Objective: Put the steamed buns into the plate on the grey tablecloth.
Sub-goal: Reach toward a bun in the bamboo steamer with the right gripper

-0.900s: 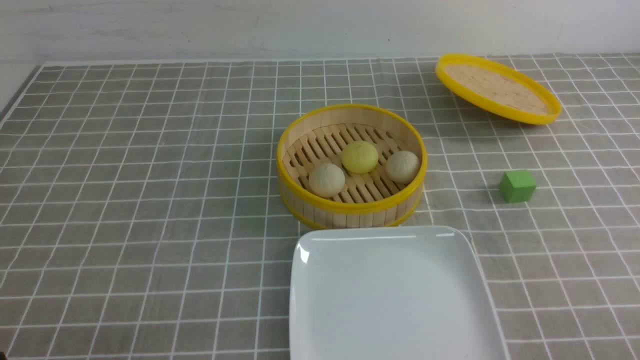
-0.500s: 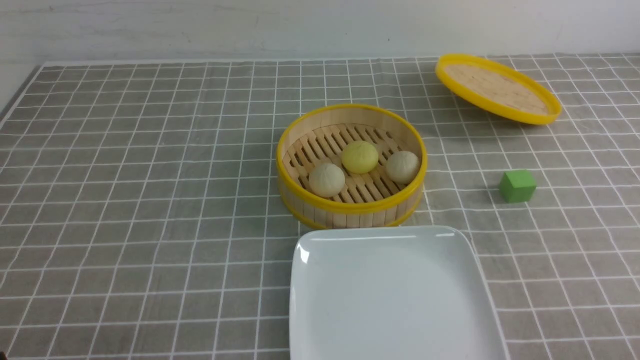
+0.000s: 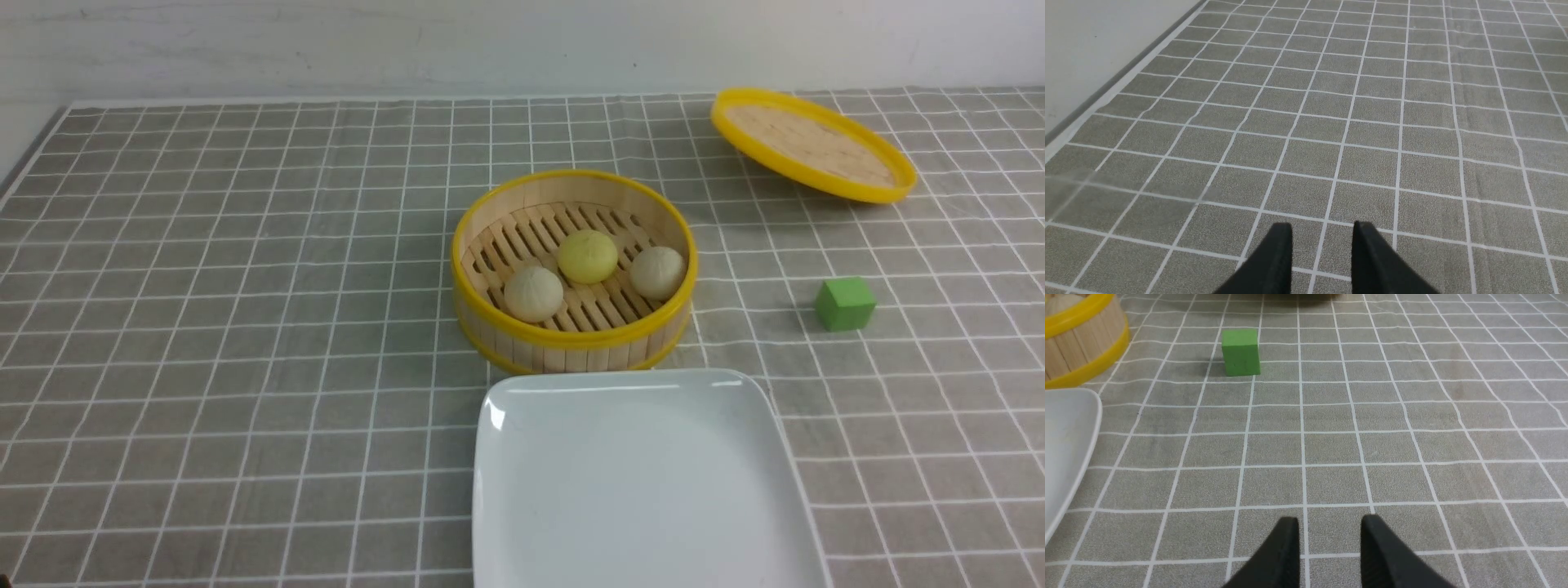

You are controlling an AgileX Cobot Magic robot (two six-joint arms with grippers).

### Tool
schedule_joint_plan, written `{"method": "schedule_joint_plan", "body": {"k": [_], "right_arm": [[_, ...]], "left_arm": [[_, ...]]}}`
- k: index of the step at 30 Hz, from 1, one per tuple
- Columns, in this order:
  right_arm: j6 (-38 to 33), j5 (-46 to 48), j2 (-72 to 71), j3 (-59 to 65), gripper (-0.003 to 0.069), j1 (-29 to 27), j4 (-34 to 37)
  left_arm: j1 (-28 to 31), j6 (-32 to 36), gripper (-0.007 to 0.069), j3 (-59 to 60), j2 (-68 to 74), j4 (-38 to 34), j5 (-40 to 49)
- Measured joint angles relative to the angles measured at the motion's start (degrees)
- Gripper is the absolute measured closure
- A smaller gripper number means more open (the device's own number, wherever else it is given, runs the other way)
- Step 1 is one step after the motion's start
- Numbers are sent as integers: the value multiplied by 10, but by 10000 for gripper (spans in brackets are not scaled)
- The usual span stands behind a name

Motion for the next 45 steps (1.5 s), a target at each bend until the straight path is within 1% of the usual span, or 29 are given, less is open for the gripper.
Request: {"method": "schedule_joint_plan", "body": {"k": [21,24,25,26,27,28,30,31,32,33,34,35,36,39,42,44,45], "right_arm": [[0,0,0,0,419,0,0],[11,-1,0,0,419,0,18],[40,-6,0,0,419,0,62],[72,-14,0,2,419,0,103],[88,-21,0,3,419,0,138],[127,-33,0,4,419,0,191],[166,-55,0,4,419,0,268],[169,-57,0,4,419,0,274],[181,-67,0,4,419,0,307],[187,-75,0,4,419,0,329],[187,-75,0,4,419,0,331],[189,-80,0,4,419,0,342],[190,-81,0,4,419,0,346],[190,-82,0,4,420,0,349],[175,-79,0,-1,440,0,342],[134,-61,2,-36,505,0,310],[116,-53,10,-60,543,0,292]], "left_arm": [[0,0,384,0,0,7,1],[0,0,384,0,0,9,1],[0,-6,384,0,0,4,0],[0,-24,384,0,0,-15,-4],[0,-44,384,1,0,-32,-10],[0,-96,384,1,0,-86,-23],[0,-182,384,2,0,-187,-44],[0,-192,384,2,0,-187,-47],[0,-269,384,2,0,-268,-65],[0,-312,384,2,0,-321,-74],[0,-327,384,2,0,-329,-75],[0,-378,384,2,0,-384,-83],[0,-400,384,2,0,-403,-84],[0,-428,384,2,0,-423,-89],[0,-431,388,2,0,-431,-104],[-4,-388,415,-6,0,-417,-120],[-8,-351,437,-22,0,-404,-115]]}}
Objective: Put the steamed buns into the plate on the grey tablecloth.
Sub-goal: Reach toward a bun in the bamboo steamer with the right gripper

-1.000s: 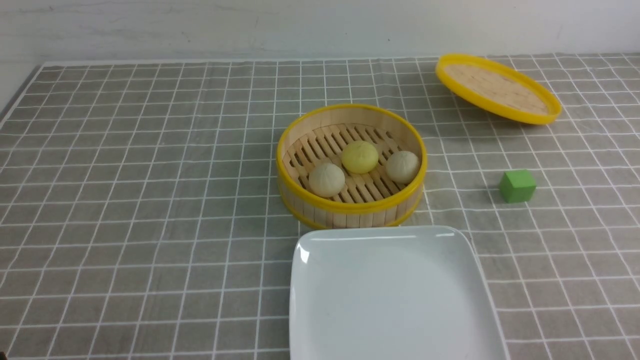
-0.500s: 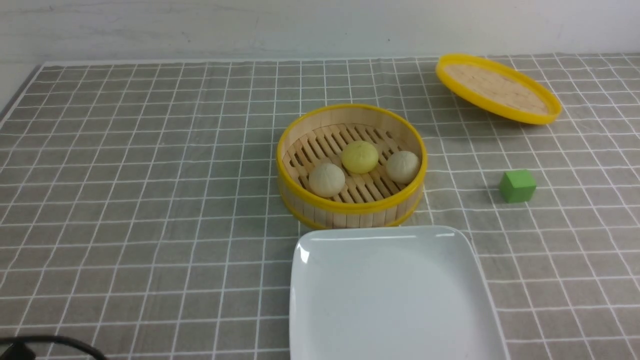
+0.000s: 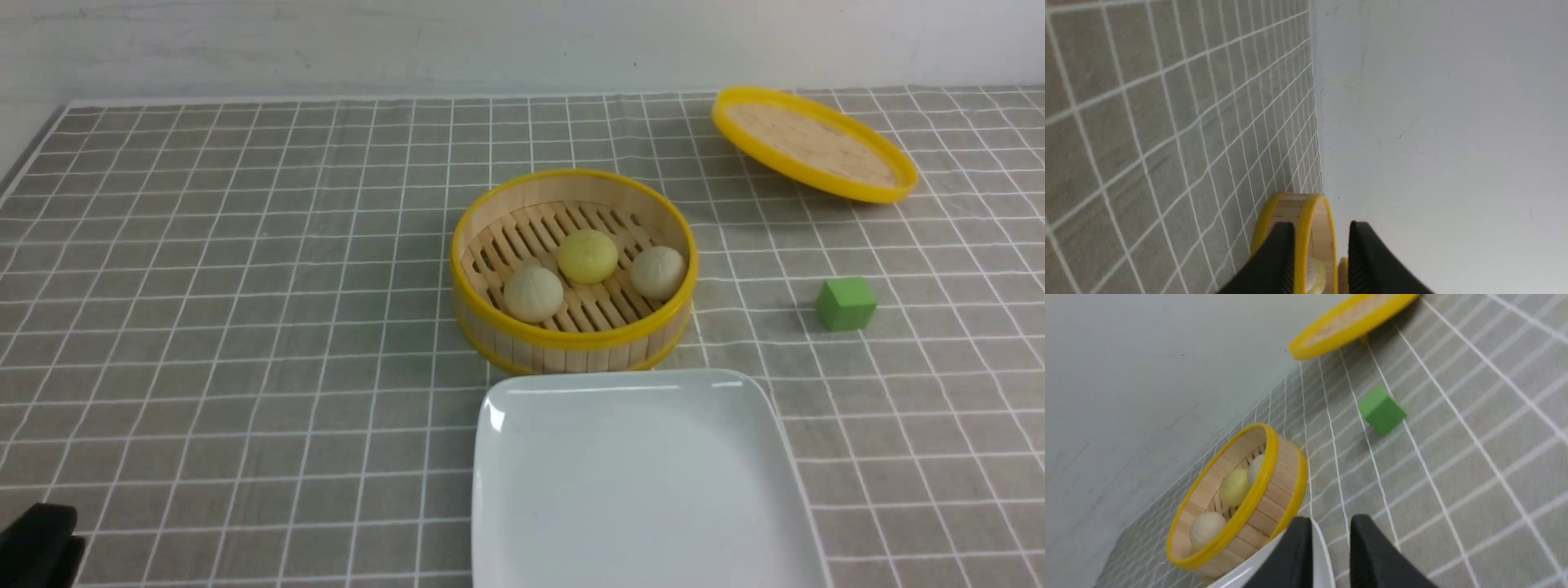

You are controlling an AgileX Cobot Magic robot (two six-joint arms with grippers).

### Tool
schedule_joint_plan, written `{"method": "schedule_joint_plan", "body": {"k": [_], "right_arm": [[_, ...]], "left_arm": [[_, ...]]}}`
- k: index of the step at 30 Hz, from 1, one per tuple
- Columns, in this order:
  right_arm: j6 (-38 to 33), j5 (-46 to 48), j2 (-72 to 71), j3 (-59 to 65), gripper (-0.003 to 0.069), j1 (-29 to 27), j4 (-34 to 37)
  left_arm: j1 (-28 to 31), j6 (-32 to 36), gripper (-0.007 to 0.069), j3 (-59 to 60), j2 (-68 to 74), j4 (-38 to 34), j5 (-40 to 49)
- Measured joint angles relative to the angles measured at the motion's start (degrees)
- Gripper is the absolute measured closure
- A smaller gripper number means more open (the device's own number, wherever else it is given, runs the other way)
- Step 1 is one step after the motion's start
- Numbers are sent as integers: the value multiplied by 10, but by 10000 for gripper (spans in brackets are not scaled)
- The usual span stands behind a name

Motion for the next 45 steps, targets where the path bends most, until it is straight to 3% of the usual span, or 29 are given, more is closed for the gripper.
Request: {"method": "schedule_joint_plan", "body": {"k": [3,5,6,8,9,10,12,13,15,17,20,23,28,32,39,45], "right_arm": [[-50,46,72,-94,657,-1,-78],[-58,67,105,-123,665,-1,-109],[-64,106,169,-172,664,-4,-160],[-65,164,249,-214,660,-5,-192],[-66,164,258,-218,659,-5,-193],[-69,224,338,-256,657,-4,-194],[-86,264,419,-296,655,0,-175],[-89,267,427,-296,655,1,-172],[-152,278,516,-344,647,25,-115],[-178,264,554,-362,641,38,-80],[-265,213,657,-418,598,104,5],[-307,205,756,-488,540,160,25],[-317,217,907,-648,396,212,-23],[-315,232,1002,-757,330,219,-65],[-314,245,1128,-882,314,219,-131],[-314,207,1178,-906,318,219,-166]], "left_arm": [[-11,143,549,-105,16,45,49],[-11,180,576,-133,32,54,68],[-11,225,613,-191,86,68,123],[-11,255,622,-243,157,71,224],[-11,257,622,-253,174,71,236],[-11,277,622,-296,248,71,338],[-11,310,622,-326,317,73,423],[-11,314,622,-332,324,73,431],[-11,382,622,-363,409,75,496],[-11,404,622,-371,433,75,504],[-11,453,622,-381,492,51,506],[-11,474,622,-381,516,28,502],[-11,480,620,-381,523,18,494],[-11,482,613,-381,523,18,492],[-11,482,605,-381,523,17,483],[-11,482,599,-381,523,16,476]]}}
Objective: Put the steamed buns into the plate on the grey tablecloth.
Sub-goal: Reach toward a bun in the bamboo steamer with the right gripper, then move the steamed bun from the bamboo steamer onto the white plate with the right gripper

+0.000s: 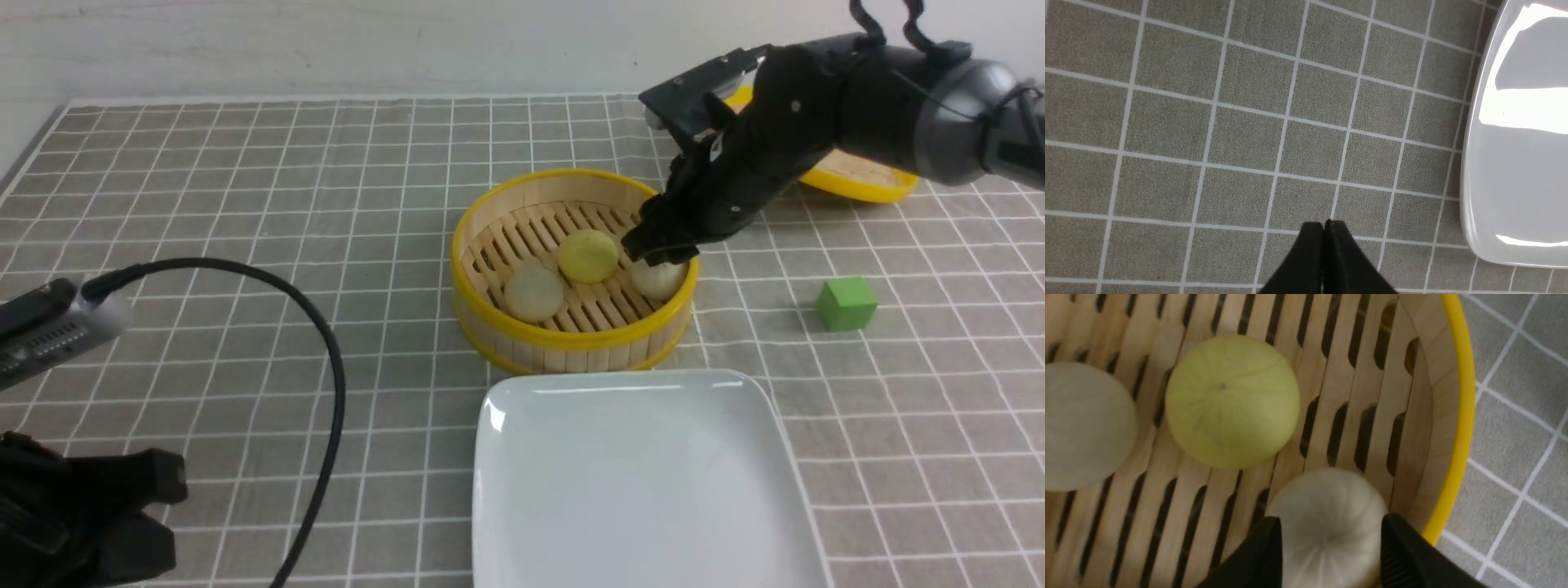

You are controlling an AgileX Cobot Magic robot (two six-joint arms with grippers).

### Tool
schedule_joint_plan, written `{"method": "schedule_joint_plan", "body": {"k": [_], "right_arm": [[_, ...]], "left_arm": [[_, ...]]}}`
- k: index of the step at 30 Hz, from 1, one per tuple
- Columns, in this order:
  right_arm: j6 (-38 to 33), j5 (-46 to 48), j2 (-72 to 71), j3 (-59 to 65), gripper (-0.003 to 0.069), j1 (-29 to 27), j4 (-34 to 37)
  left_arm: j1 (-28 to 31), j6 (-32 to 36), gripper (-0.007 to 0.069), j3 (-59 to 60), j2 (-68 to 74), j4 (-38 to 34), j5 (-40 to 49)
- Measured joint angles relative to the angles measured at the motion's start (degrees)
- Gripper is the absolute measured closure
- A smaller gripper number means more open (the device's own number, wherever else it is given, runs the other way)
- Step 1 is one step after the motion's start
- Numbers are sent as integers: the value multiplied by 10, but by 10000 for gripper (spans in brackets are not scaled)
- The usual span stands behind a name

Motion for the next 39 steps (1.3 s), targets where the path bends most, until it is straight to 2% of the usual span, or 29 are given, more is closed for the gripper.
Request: {"method": "schedule_joint_plan", "body": {"k": [3,6,10,16,20,21,23,27,31,32,34,35,39], "right_arm": [[0,-14,17,-1,356,0,-7],[0,-22,22,-1,460,0,-7],[0,-16,12,-1,636,1,-7],[0,47,-63,-1,643,9,1],[1,171,-185,-2,643,10,42],[2,178,-190,-2,643,10,44],[25,284,-244,0,643,10,73],[40,321,-286,43,643,10,121],[29,309,-300,143,640,10,162],[17,260,-298,201,636,10,179],[9,226,-295,243,635,11,188],[4,151,-285,300,632,11,193],[2,48,-254,372,615,11,194]], "left_arm": [[0,0,592,0,0,-1,-1],[0,0,589,0,0,-1,-1],[0,0,586,0,0,-1,-1],[0,0,578,0,0,4,-1],[0,0,571,-1,0,4,-1],[0,0,571,0,0,4,-1],[0,0,571,0,0,4,-1],[0,0,571,0,0,4,-1],[0,0,570,0,0,5,-2],[0,0,566,0,0,5,-3],[0,0,563,0,0,5,-3],[0,0,559,0,0,5,-5],[0,0,557,0,0,5,-11]]}}
